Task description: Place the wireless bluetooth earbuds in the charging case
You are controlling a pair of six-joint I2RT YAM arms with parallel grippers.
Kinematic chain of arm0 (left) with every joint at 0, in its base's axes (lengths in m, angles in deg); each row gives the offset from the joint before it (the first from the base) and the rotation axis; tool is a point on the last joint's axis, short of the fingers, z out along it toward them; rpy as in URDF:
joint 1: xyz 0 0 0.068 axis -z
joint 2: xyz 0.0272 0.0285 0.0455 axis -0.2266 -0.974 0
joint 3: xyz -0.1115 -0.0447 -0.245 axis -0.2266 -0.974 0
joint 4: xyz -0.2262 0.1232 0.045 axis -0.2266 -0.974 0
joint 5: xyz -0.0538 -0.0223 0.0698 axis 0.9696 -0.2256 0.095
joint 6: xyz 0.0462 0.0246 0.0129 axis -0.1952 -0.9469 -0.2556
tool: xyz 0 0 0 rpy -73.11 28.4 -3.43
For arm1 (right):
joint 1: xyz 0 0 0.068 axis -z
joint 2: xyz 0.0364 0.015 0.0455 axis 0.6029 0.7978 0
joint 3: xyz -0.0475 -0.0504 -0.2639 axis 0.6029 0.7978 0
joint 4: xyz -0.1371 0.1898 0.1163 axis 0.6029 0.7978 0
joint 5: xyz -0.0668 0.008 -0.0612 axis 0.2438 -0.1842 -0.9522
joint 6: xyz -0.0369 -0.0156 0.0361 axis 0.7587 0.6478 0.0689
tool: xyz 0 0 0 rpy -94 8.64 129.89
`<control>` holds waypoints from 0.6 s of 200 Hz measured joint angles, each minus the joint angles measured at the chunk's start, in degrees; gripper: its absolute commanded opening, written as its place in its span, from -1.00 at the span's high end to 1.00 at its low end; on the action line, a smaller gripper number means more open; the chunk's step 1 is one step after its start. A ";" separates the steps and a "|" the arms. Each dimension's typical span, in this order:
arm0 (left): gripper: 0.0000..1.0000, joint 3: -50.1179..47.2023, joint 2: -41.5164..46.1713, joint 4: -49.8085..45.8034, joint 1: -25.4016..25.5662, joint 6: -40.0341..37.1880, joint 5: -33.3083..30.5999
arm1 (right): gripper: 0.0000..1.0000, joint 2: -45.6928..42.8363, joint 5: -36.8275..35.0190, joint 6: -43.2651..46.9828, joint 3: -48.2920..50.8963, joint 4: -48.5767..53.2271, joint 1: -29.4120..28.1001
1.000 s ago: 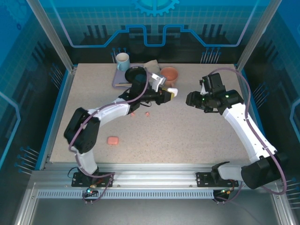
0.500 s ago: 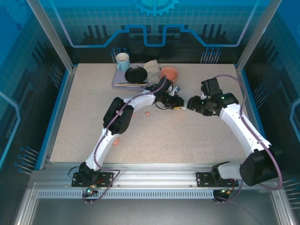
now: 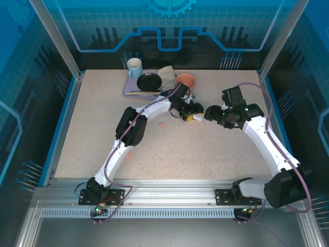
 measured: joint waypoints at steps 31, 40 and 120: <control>-0.98 1.77 0.87 -3.78 -0.66 -1.51 -1.33 | -0.61 -1.88 0.02 -0.04 0.00 0.74 0.00; -0.98 1.77 1.01 -5.44 -1.03 -2.27 -1.99 | -0.64 -2.19 0.04 -0.02 0.00 0.94 0.00; -0.98 -21.94 28.94 -13.40 -2.16 -8.13 -17.68 | -0.68 -4.44 0.55 -0.55 3.06 0.48 -0.59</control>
